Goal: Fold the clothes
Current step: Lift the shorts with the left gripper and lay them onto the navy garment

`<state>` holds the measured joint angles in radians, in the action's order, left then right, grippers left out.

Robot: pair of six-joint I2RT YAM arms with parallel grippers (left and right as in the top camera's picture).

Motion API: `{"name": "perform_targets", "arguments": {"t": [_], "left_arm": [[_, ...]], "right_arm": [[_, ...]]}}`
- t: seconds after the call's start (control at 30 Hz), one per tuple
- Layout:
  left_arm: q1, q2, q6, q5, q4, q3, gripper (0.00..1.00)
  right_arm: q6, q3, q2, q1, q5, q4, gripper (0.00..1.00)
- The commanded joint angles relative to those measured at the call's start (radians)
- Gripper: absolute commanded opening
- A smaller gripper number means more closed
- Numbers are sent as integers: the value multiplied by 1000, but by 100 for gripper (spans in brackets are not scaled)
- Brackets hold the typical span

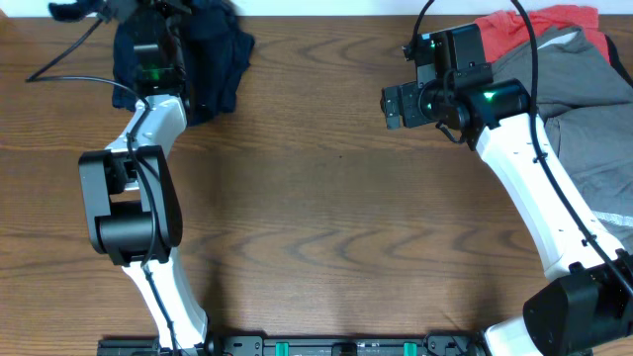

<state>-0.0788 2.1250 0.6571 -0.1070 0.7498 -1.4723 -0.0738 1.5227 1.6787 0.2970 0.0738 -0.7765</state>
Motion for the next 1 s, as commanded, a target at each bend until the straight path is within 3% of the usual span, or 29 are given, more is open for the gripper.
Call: {"name": "perform_targets", "arguments": {"t": [0.0,0.3,0.33,0.47,0.57,0.67,0.83,0.97], "left_arm": [[8,-2,-44,17,-28,-37,6],[5,-2,-84,19,-175,-37,8],[6,-3,-85,24,-192,-37,17],[5,-48,-107,94,-317,-37,70],[5,-112,-154,100,-425,-37,93],[5,-201,-190,99,-535,-37,99],[11,-370,-204,100,-713,-37,98],[20,-447,-359,100,-760,-37,98]], "right_arm": [[-31,-6,9,-3,-11,15,99],[-54,-6,9,-2,-10,39,99],[-53,-6,9,-2,-10,37,99],[-53,-6,9,-2,-10,34,99],[-53,-6,9,-2,-10,34,99],[-53,-6,9,-2,-10,40,99],[-53,-6,9,-2,-10,52,99],[-54,-6,9,-2,-10,57,99]]}}
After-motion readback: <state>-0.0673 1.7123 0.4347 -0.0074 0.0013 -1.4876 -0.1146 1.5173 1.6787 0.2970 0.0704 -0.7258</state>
